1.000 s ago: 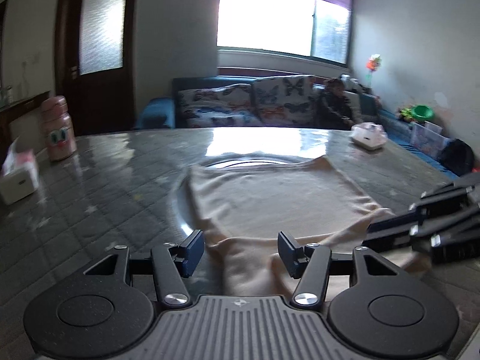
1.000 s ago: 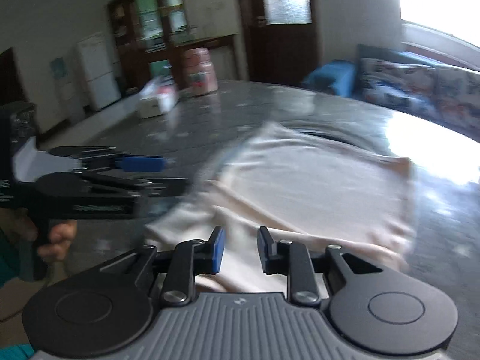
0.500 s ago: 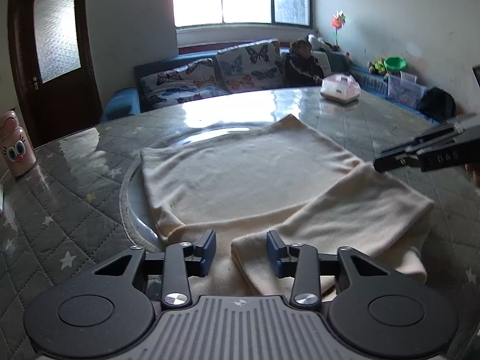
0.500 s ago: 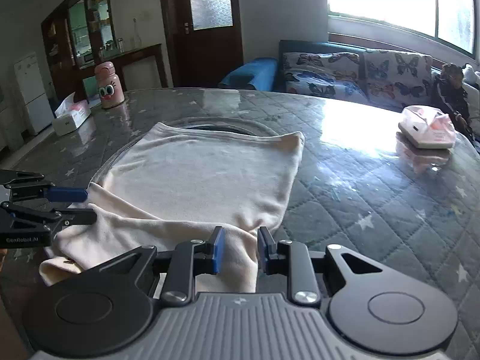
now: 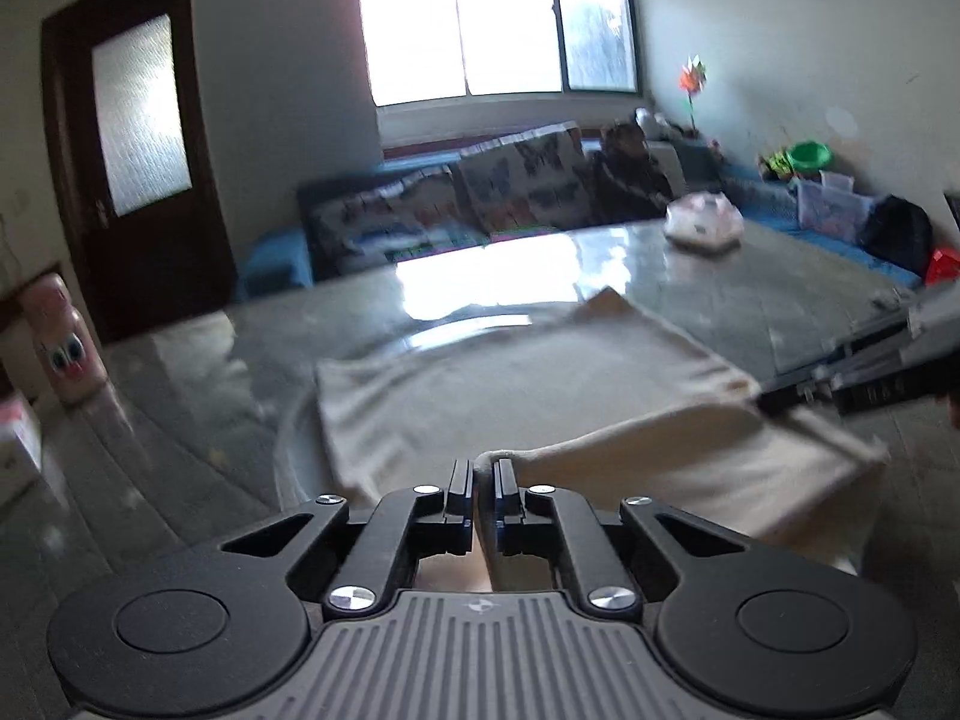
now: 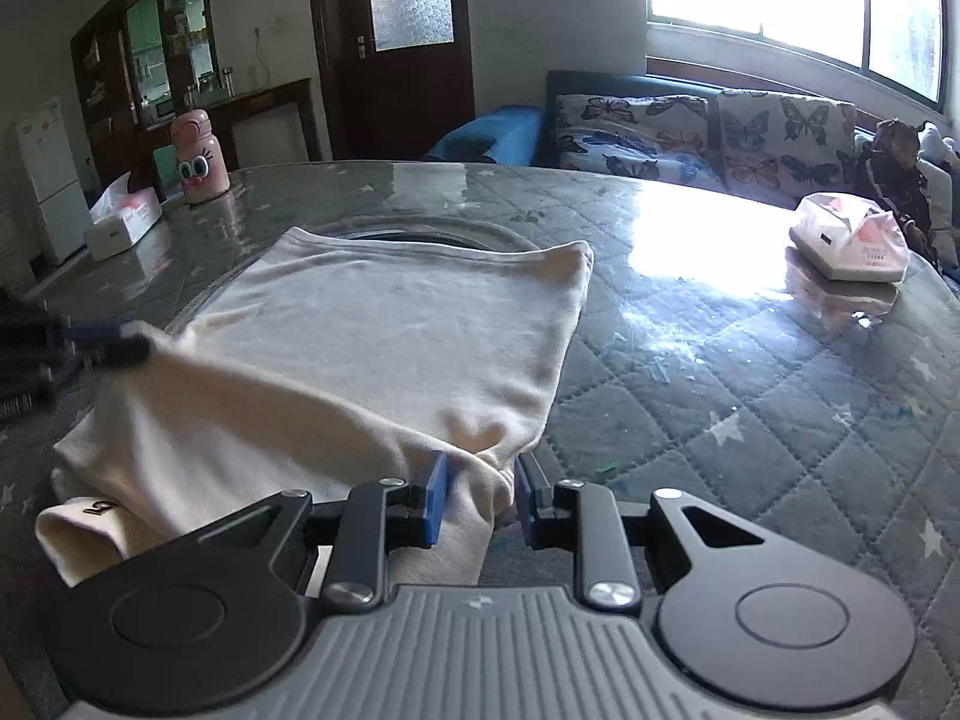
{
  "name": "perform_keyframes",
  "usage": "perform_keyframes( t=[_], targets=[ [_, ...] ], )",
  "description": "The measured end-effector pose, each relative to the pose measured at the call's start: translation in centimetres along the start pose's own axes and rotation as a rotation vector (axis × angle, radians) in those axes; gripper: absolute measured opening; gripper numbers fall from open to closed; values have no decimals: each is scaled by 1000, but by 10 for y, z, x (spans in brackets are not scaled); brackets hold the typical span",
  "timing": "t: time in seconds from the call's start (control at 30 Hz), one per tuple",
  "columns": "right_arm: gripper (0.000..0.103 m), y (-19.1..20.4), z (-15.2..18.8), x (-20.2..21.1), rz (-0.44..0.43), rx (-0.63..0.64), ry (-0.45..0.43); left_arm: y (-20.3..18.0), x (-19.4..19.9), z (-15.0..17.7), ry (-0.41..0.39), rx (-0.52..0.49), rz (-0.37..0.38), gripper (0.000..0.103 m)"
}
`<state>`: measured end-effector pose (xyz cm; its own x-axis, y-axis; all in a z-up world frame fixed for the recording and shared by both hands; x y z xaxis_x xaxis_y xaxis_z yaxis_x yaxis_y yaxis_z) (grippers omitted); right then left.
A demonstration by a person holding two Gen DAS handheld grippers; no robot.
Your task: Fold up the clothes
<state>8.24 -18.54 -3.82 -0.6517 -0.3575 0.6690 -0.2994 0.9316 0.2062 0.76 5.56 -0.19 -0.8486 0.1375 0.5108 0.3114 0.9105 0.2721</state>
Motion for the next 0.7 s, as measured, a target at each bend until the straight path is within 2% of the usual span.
perform_keyframes(
  t=[0.27,0.33,0.47,0.57,0.7],
  targets=[
    [23,-1,-4,7,9,-26,-43,1,-25,15,105,1,34,11],
    [23,-3,-5,2,14,-21,-31,2,-28,18,122,3,33,12],
    [23,-10,-3,-6,33,-38,-7,5,-29,21,126,-5,25,12],
    [23,-7,-4,3,59,-20,-33,6,-25,19,123,-11,12,12],
    [23,7,0,22,6,44,-54,3,-13,11,95,-8,21,12]
  ],
)
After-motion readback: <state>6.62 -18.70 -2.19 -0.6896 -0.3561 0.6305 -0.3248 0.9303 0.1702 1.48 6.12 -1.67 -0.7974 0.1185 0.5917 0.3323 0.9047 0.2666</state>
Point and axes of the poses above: each gripper's, at about its wrist camera, not at the fingertips, and x roughly against the way its jaws point, y to its left, z to its underside, the point moved 2 cm from there along -x, roughly the way its jaws point, and after that the axes turned 11 degrees about -x, right-handed, at the moved point
